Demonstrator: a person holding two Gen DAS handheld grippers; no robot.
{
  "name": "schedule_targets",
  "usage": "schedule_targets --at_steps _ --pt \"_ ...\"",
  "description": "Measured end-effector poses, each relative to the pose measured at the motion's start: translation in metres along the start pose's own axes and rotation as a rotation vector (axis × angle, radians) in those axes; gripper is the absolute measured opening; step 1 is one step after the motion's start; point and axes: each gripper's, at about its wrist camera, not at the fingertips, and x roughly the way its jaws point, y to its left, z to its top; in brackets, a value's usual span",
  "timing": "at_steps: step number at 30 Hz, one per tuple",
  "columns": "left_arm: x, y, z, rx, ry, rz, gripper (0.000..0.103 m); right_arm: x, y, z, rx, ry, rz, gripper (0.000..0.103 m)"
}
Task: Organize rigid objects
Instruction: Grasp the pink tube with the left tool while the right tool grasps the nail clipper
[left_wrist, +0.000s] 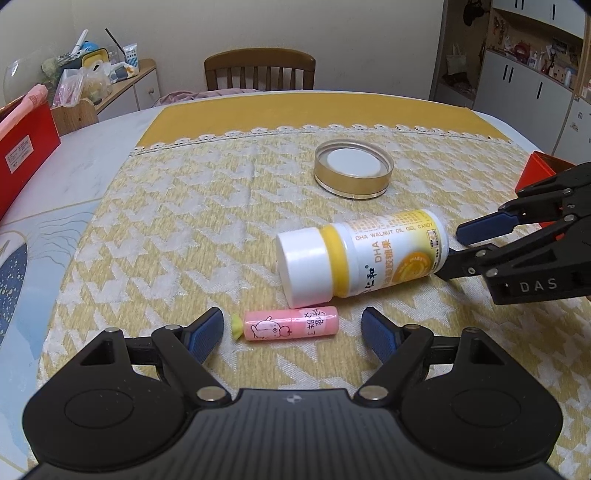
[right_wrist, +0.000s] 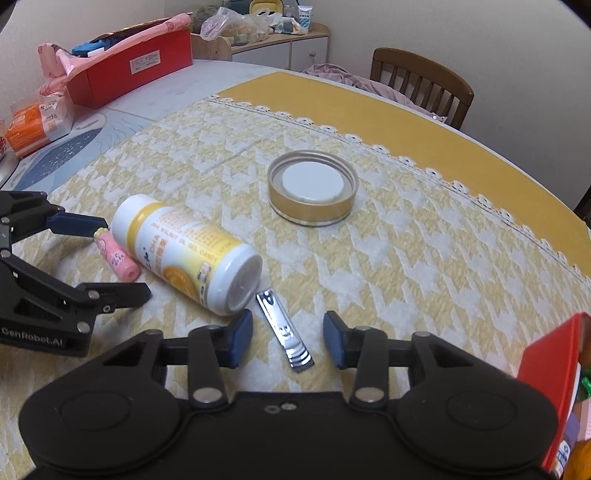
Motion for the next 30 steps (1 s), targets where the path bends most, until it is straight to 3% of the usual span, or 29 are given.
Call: schedule_targets --at_steps 13,19,30 --pt "-0.002 -0.001 0.001 0.008 -0.012 0.022 0.059 0.004 0.001 0.002 0.009 -0.015 0.019 0.024" --pt "-0.003 -0.001 0.001 0.005 -0.004 0.029 0.059 0.002 0.008 0.001 0.014 -0.025 -0.018 0.011" --pt "-0.013 -0.006 -0.003 0.022 0.009 0.060 0.059 -0.009 0.006 -0.006 0.108 -0.018 -0.042 0.011"
